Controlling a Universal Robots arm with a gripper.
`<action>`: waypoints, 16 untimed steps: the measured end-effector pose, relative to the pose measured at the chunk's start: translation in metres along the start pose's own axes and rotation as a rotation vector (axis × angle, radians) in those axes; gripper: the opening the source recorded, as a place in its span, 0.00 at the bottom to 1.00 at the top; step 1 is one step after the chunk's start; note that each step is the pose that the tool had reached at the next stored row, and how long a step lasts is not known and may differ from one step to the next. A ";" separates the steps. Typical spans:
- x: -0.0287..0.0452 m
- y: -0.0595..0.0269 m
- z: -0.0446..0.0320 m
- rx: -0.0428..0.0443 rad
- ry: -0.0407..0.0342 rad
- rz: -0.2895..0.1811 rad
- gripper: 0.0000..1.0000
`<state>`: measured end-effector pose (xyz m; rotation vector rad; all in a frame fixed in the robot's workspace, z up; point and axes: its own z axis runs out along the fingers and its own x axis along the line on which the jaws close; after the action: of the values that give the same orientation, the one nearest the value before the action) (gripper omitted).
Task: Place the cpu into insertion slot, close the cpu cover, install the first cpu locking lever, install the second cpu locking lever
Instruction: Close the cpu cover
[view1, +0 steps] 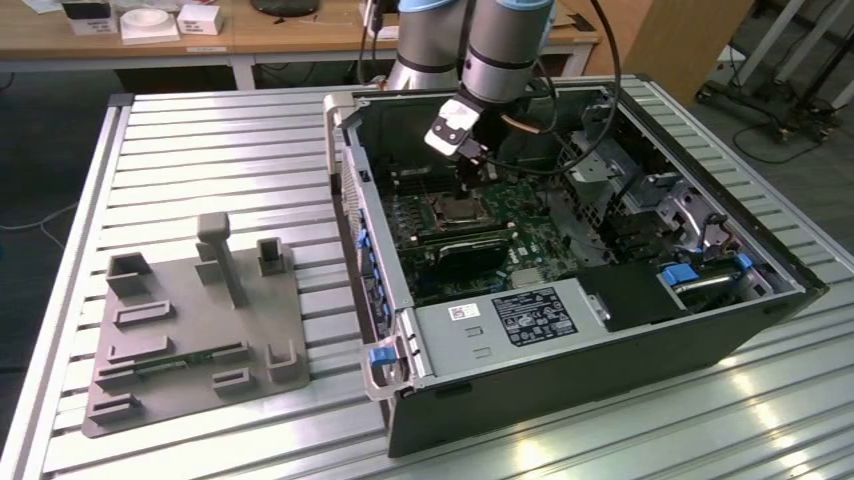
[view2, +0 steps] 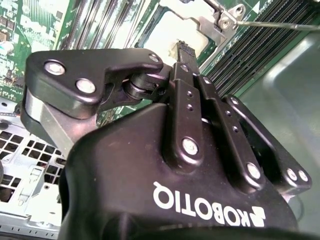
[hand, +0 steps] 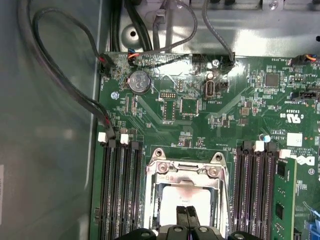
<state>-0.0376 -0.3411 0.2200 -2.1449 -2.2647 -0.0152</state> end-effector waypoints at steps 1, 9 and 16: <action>0.0000 -0.0010 0.0005 0.0000 0.0000 0.000 0.10; 0.0006 -0.0129 0.0042 0.0001 -0.0001 0.000 0.10; 0.0007 -0.0154 0.0046 0.0000 0.0000 -0.001 0.10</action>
<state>-0.0531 -0.3411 0.2155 -2.1439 -2.2656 -0.0152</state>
